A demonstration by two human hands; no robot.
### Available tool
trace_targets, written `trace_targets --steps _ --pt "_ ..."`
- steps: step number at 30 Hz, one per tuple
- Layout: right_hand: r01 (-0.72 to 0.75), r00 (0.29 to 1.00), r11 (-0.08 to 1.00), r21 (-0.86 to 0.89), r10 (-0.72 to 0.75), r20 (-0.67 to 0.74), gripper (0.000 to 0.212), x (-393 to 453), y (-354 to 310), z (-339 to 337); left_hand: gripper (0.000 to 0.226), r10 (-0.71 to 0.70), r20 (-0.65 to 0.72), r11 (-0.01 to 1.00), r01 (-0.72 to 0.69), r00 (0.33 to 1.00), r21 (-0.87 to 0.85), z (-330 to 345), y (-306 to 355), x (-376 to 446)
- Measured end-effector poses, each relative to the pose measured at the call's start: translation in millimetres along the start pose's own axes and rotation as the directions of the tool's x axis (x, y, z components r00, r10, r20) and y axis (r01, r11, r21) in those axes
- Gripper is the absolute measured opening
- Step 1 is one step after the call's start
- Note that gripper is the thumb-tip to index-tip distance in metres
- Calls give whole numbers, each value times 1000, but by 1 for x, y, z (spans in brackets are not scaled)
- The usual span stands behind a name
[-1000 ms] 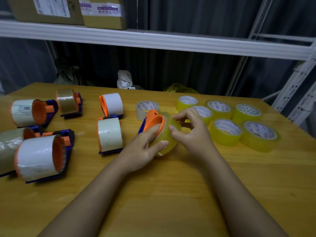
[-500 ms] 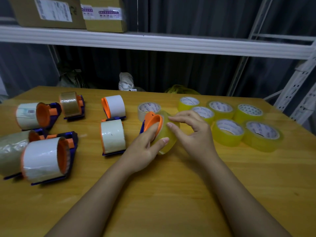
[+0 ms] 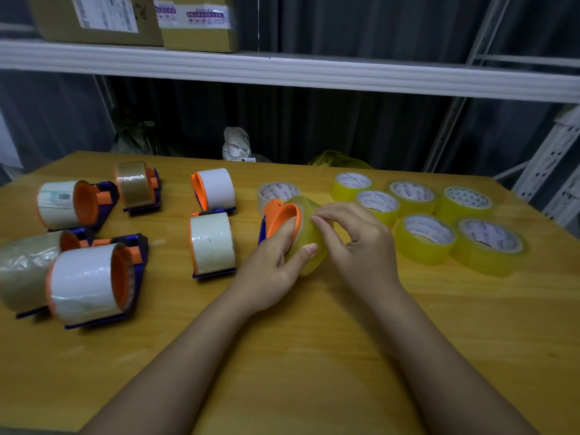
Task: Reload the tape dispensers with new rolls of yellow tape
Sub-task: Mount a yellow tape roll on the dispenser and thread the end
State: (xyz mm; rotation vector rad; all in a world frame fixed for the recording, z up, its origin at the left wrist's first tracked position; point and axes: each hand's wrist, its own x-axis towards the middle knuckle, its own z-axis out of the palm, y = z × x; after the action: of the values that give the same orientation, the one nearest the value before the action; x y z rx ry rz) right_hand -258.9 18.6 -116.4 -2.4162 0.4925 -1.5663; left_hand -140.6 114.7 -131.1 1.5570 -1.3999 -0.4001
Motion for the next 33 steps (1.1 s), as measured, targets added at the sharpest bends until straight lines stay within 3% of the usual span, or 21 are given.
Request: trace_targets --steps 14,19,23,28,30,33 --pt "12 1000 988 -154 -14 -8 21 -3 -1 12 61 -35 19 999 35 999 20 1 2 -1" --pt "-136 991 991 14 136 -4 14 0 0 11 53 -30 10 999 30 999 -31 0 1 1" --pt "-308 950 914 264 308 43 10 3 -3 3 45 -19 2 999 20 1000 -43 0 -7 1" --pt "-245 969 954 175 236 72 12 3 -3 0 54 -8 8 1000 8 1000 3 0 -3 2" --pt "-256 967 949 186 252 44 5 3 -4 1 49 3 11 1000 -3 1000 18 1 -3 1" --pt "-184 983 980 71 184 -5 10 0 -7 5 48 8 -2 997 -8 1000 81 3 -1 -1"
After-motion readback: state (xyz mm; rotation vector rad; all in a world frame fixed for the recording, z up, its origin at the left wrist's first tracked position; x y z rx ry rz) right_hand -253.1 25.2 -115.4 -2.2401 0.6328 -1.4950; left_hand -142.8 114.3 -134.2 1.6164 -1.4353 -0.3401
